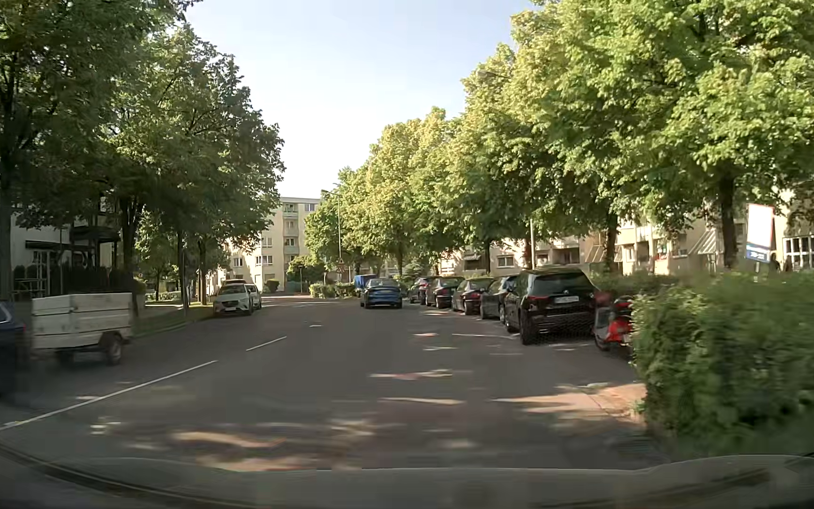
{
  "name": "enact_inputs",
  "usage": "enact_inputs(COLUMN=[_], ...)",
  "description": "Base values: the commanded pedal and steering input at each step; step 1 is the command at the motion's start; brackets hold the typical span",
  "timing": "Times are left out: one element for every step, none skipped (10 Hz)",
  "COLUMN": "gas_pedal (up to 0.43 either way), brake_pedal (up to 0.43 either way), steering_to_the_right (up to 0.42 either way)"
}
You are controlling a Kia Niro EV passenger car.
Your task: Follow the waypoints while adhering to traffic rules and regulations
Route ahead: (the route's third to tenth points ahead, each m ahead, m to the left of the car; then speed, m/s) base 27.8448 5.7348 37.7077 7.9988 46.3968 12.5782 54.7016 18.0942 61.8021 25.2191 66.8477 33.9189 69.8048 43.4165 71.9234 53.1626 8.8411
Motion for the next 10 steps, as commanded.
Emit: enact_inputs(gas_pedal=[0.059,0.059,0.059,0.039,0.039,0.039,0.039,0.039,0.039,0.039], brake_pedal=[0.000,0.000,0.000,0.000,0.000,0.000,0.000,0.000,0.000,0.000], steering_to_the_right=[-0.018,-0.019,-0.018,-0.018,-0.018,-0.019,-0.021,-0.022,-0.025,-0.024])
